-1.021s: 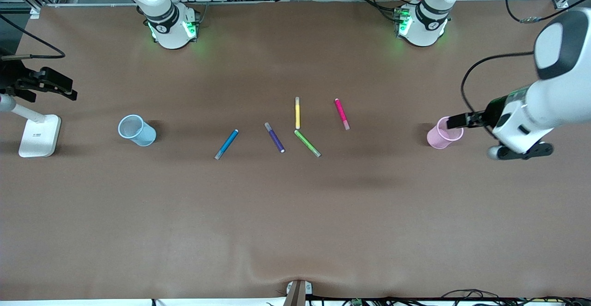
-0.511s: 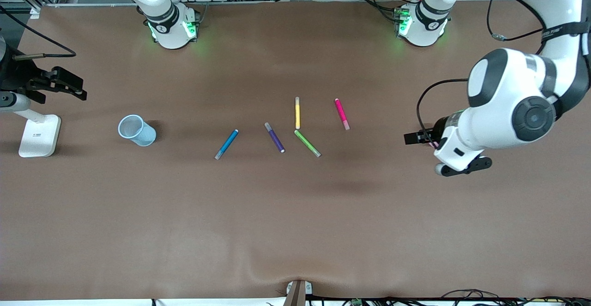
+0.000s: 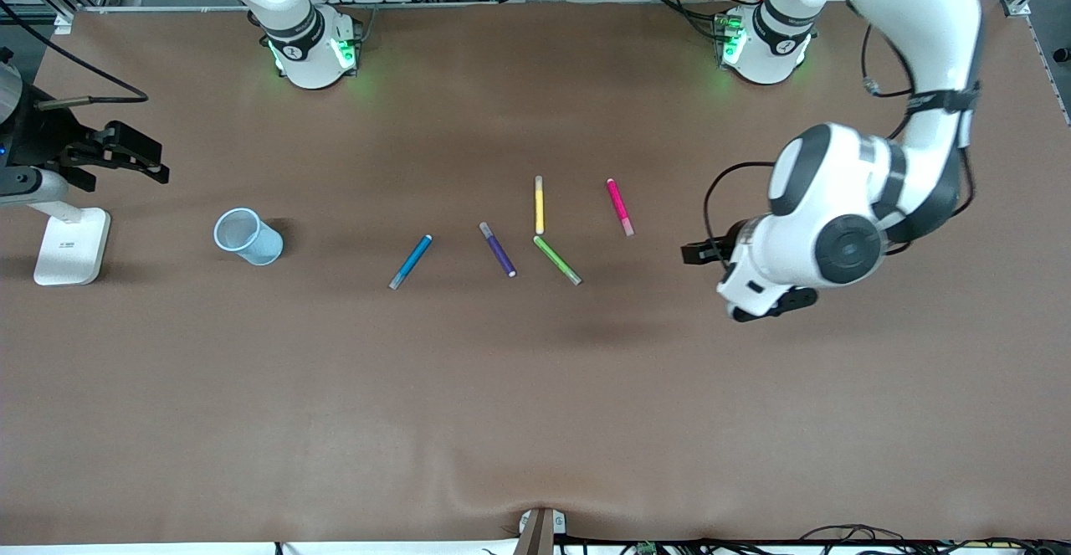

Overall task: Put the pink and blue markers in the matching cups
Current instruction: 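Lower the left gripper and grasp the pink marker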

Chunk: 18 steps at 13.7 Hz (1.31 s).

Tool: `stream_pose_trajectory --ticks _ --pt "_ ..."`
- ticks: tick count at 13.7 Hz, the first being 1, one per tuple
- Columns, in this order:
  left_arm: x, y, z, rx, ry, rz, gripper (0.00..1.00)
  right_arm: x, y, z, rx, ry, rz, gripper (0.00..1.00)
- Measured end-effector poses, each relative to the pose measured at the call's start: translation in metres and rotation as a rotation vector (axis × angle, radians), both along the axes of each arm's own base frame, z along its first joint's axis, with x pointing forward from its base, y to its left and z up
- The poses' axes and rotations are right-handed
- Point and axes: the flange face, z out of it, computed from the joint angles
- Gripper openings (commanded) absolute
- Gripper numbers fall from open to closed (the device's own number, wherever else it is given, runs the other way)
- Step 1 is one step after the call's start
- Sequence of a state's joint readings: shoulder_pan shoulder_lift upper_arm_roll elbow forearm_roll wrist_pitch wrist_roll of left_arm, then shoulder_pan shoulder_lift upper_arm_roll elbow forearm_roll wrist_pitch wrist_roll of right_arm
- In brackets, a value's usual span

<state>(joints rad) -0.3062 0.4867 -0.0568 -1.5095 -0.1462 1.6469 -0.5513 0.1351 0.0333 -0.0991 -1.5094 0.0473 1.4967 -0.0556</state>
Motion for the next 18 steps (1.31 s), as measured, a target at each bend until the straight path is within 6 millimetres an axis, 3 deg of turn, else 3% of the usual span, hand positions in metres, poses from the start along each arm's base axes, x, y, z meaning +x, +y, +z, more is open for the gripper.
stream_pose_trajectory --ticks 5,13,16,18 --pt "-0.014 -0.034 -0.051 0.022 0.052 0.023 1.00 0.000 0.008 0.004 0.002 -0.009 0.011 1.00" --pt "-0.072 -0.083 -0.152 0.091 0.067 0.030 1.00 0.006 0.008 -0.008 -0.001 0.013 0.008 1.00" --pt "-0.083 -0.093 -0.179 0.107 0.075 0.028 0.87 0.013 0.005 -0.022 -0.004 0.033 0.000 1.00" --pt "-0.088 -0.097 -0.190 0.114 0.082 0.021 0.71 0.016 0.001 -0.027 -0.008 0.043 -0.007 1.00"
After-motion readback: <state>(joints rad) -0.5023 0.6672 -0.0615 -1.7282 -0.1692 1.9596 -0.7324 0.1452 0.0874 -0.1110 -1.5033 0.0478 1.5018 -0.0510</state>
